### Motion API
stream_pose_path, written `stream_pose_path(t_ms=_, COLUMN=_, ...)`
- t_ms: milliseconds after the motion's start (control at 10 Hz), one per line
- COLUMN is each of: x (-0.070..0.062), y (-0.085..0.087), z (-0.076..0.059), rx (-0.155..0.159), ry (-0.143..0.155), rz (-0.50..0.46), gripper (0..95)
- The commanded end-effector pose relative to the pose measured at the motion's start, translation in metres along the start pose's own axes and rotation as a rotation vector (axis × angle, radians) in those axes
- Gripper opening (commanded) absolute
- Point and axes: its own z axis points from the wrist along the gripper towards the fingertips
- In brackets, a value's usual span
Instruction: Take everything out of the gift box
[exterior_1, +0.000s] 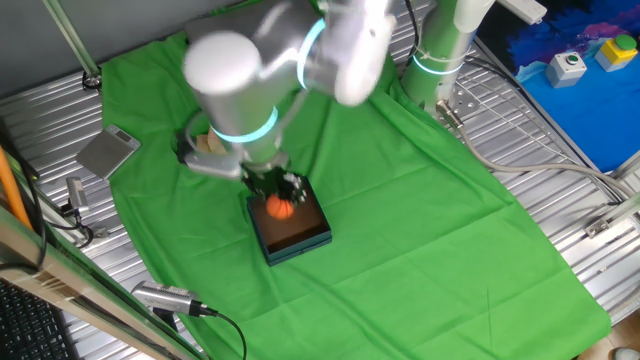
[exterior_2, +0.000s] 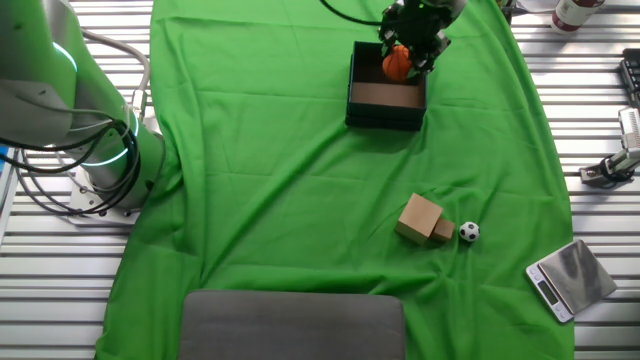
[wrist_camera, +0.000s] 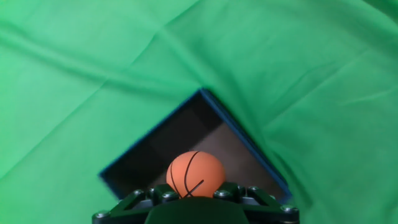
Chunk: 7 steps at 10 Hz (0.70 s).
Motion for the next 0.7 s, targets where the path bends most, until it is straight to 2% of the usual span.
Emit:
stream_pose_path(t_ms=100, x=0.0106, y=-0.0032, z=-0.0125, rx=0.000, ry=0.010, rz=0.000, gripper=0.0)
stream_pose_path(t_ms=200, x=0.0129, y=-0.0045, z=-0.0130, rx=-0.001, ry=0.016, rz=-0.002, gripper=0.0)
stream_pose_path(t_ms=400, x=0.0129, y=-0.0045, z=-0.0130, rx=-0.015, ry=0.001, rz=-0.011, gripper=0.0)
stream_pose_path(t_ms=700, x=0.0129, y=-0.0045, z=-0.0130, rx=-0.007, ry=0.014, rz=0.001, gripper=0.0)
